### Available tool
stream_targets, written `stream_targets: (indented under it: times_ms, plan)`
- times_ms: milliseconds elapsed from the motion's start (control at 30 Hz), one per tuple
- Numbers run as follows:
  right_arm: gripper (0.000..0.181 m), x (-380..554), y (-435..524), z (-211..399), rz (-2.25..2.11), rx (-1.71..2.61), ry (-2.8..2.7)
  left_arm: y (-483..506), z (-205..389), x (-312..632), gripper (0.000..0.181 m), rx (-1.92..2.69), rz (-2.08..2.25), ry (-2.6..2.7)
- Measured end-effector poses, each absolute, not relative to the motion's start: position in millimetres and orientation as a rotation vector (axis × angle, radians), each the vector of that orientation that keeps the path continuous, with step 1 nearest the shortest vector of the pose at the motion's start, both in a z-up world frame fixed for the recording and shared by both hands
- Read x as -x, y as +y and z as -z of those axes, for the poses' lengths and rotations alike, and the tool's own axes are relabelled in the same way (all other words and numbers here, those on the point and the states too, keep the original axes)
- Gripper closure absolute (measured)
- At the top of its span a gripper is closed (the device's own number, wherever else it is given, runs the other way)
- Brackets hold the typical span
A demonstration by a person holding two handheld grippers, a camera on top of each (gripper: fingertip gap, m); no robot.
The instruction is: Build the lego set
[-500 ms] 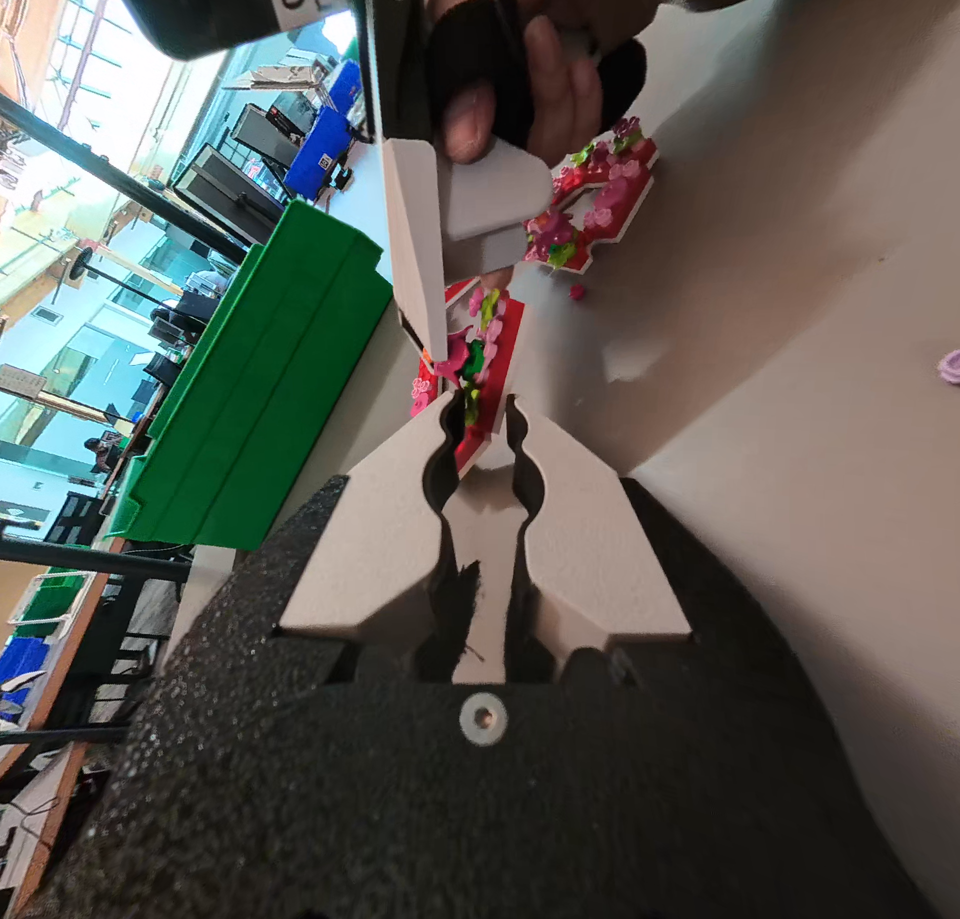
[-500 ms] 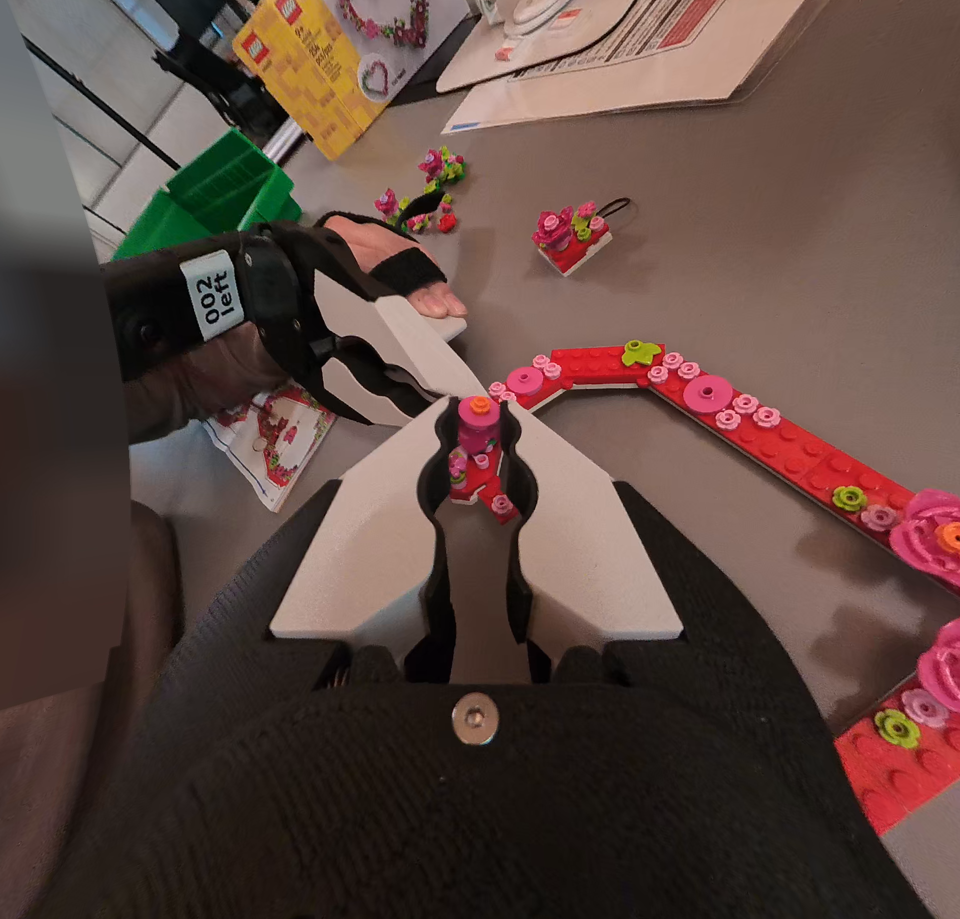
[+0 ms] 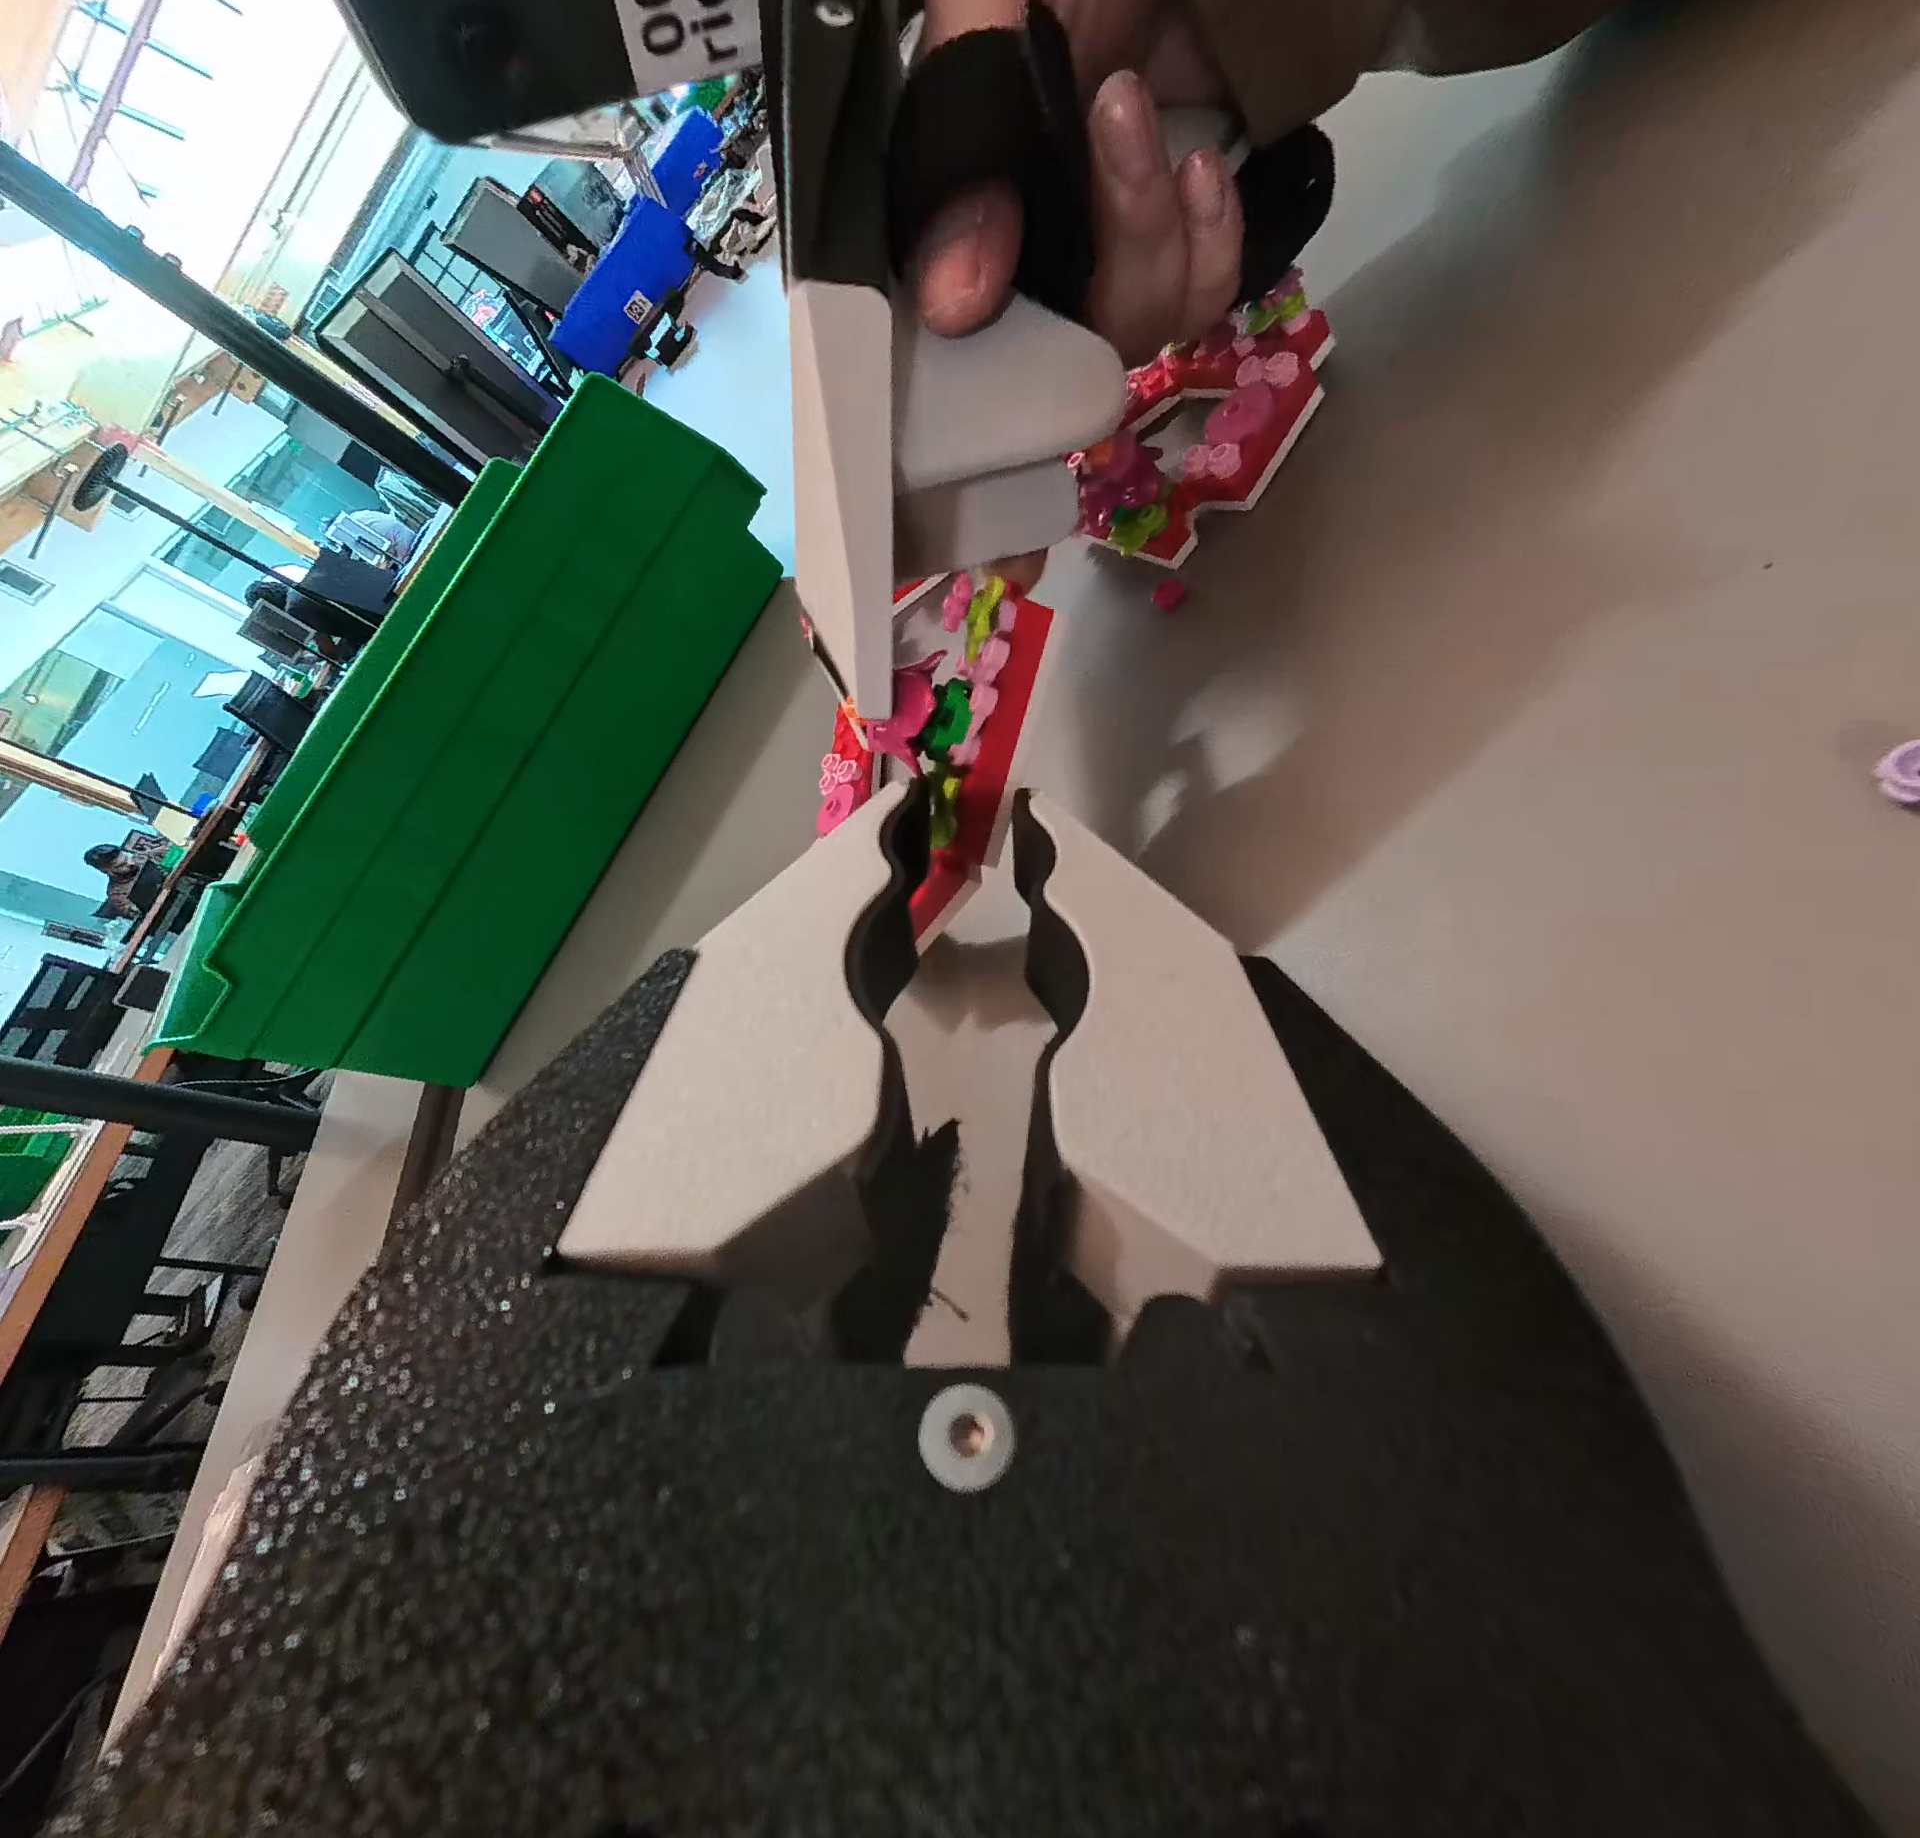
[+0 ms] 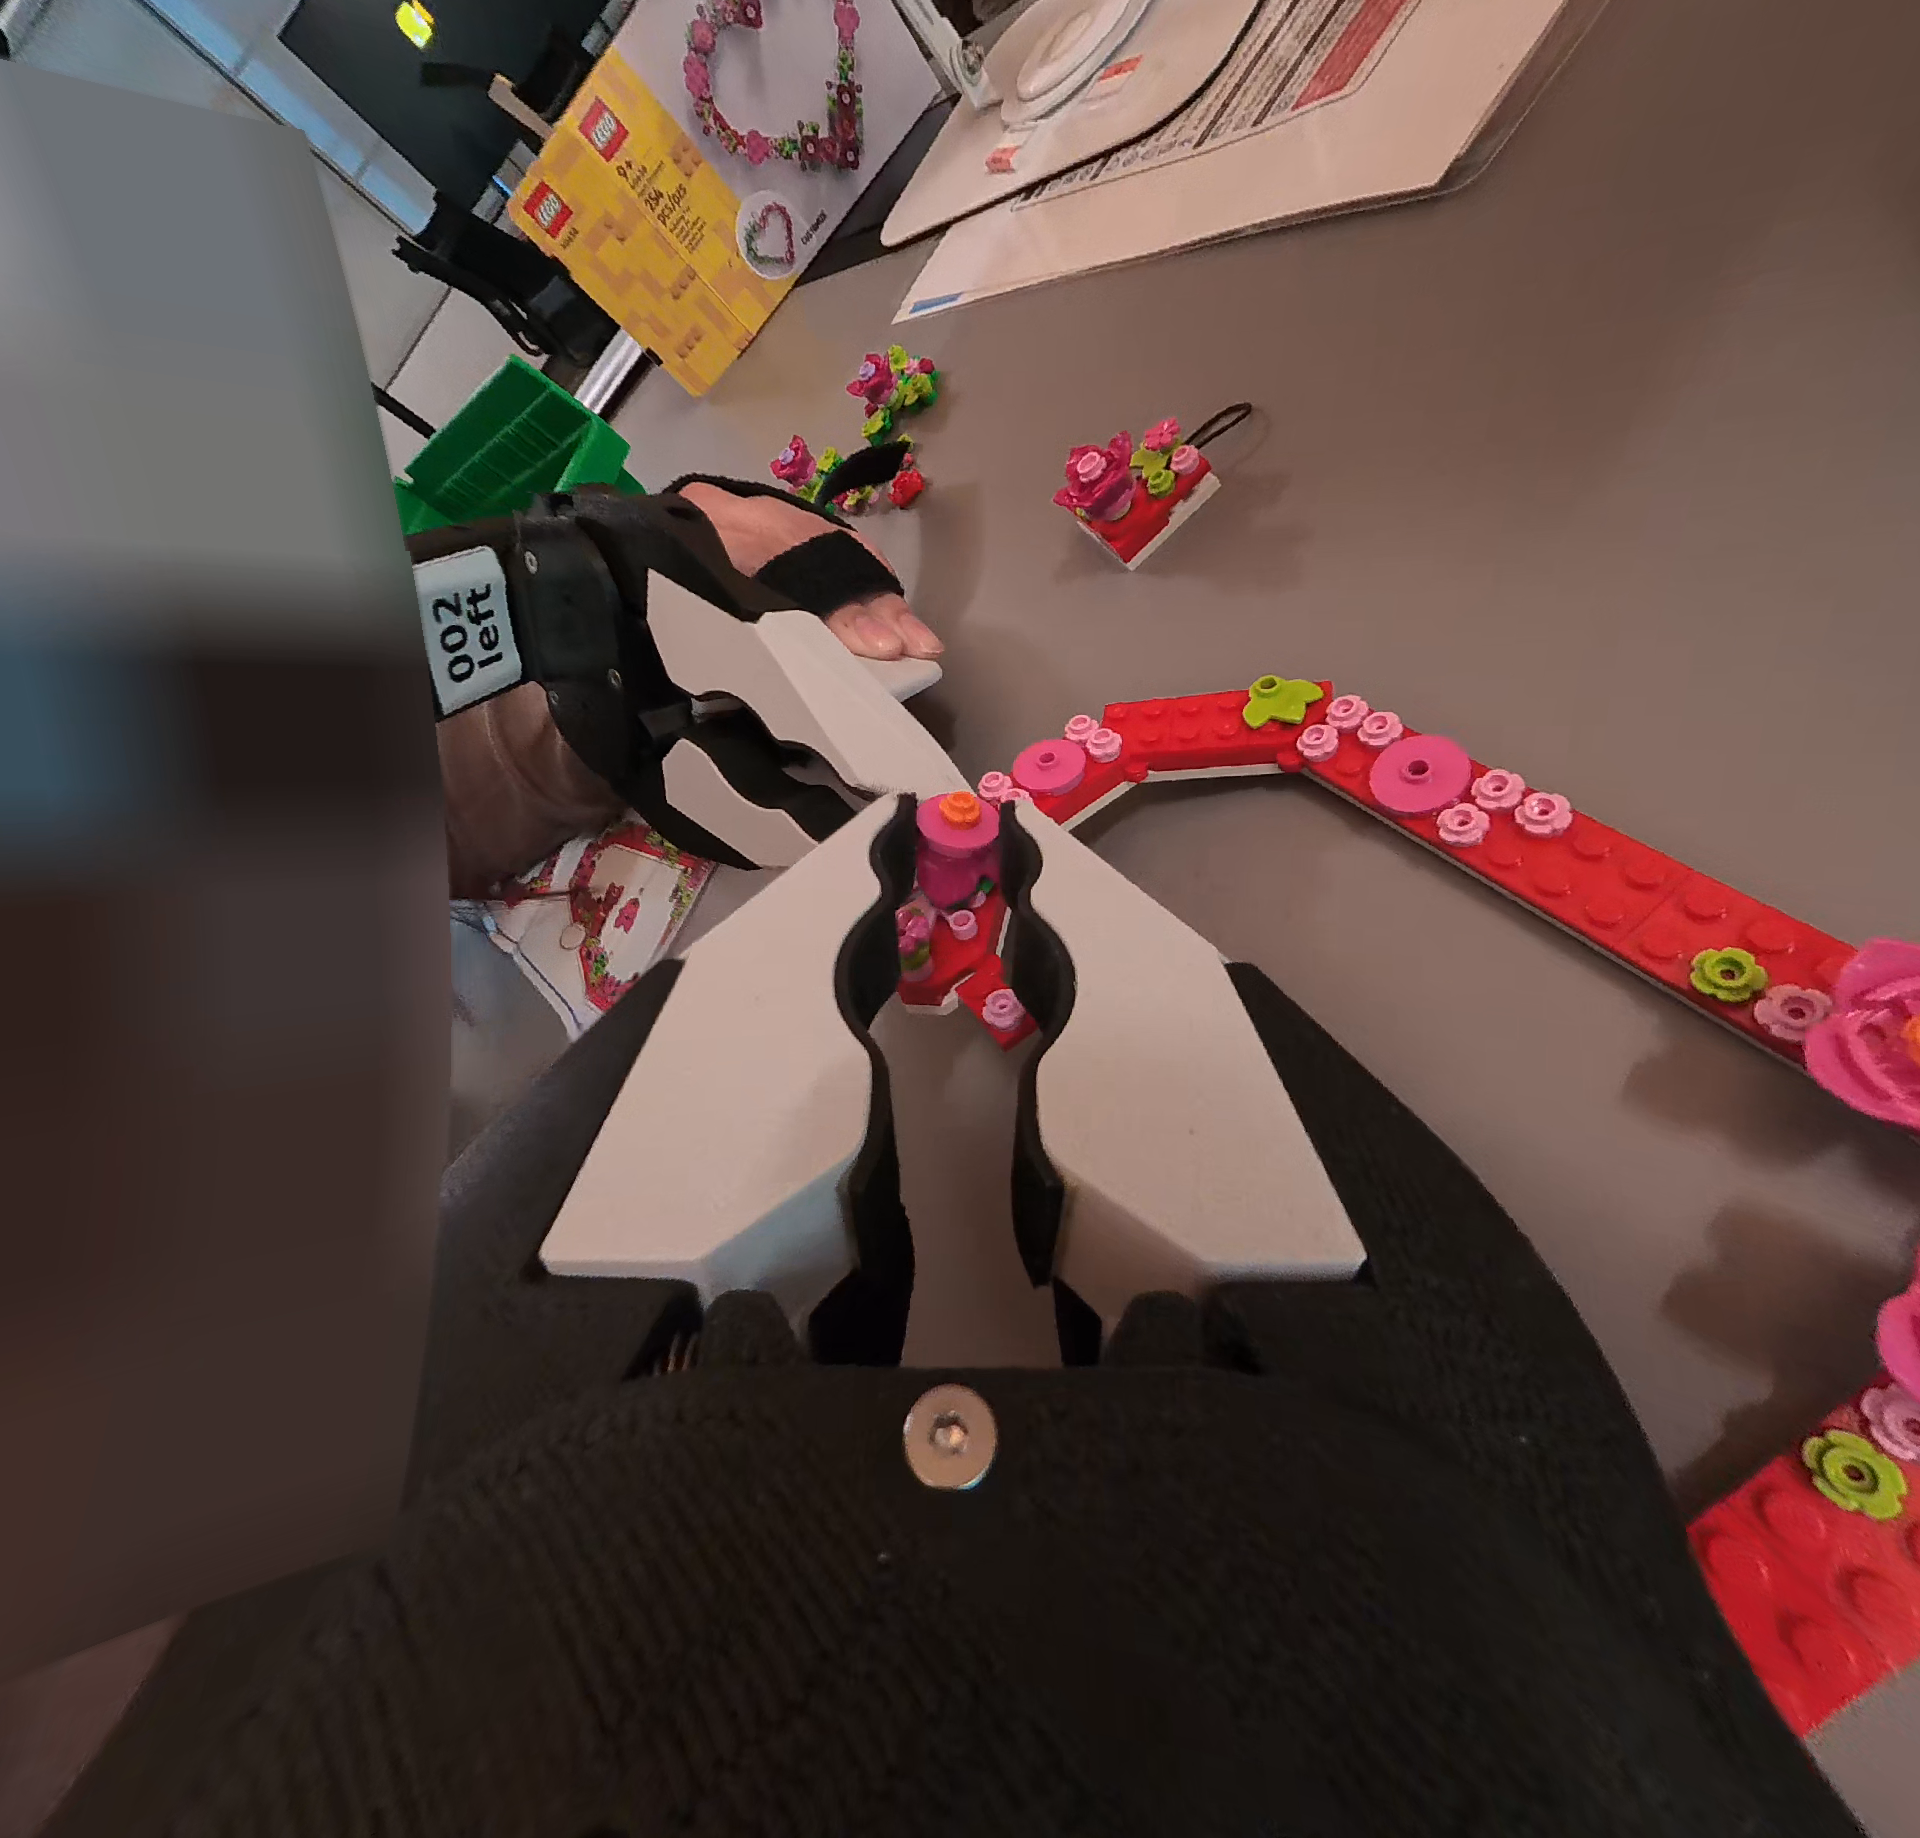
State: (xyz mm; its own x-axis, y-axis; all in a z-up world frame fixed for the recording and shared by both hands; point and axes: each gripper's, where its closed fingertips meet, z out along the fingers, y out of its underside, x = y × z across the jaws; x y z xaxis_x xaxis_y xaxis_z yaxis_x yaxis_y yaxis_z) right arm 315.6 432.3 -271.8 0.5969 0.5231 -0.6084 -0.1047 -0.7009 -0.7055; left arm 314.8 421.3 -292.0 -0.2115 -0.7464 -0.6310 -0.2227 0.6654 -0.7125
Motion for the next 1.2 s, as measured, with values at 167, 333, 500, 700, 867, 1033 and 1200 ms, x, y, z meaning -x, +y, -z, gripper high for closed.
stream_targets:
  times_ms: [167, 333, 500, 700, 867, 1033, 1200]
  plan:
    - [0.167, -314.7, 430.8, 272.4, -0.998, 2.099, -0.42, 421.0, 292.6, -314.8, 0.168, 0.781, 0.584, 1.765]
    - [0.167, -313.6, 430.4, 272.9, -0.905, 2.105, -0.472, 421.0, 293.3, -314.4, 0.168, 0.783, 0.584, 1.769]
    - [0.167, -312.8, 430.1, 273.3, -0.766, 2.114, -0.524, 421.3, 293.0, -314.3, 0.168, 0.789, 0.591, 1.768]
    - [0.167, -310.5, 431.5, 273.0, -0.63, 2.103, -0.55, 422.1, 293.0, -313.4, 0.168, 0.805, 0.602, 1.767]
    - [0.167, -310.8, 430.5, 276.0, -0.621, 2.091, -0.526, 421.9, 295.9, -313.3, 0.168, 0.808, 0.588, 1.783]
    - [0.167, -312.6, 426.2, 285.2, -0.666, 2.117, -0.511, 420.2, 304.3, -313.4, 0.168, 0.787, 0.531, 1.827]
    - [0.167, -313.4, 423.9, 289.0, -0.663, 2.113, -0.515, 418.9, 306.7, -313.3, 0.168, 0.769, 0.506, 1.843]
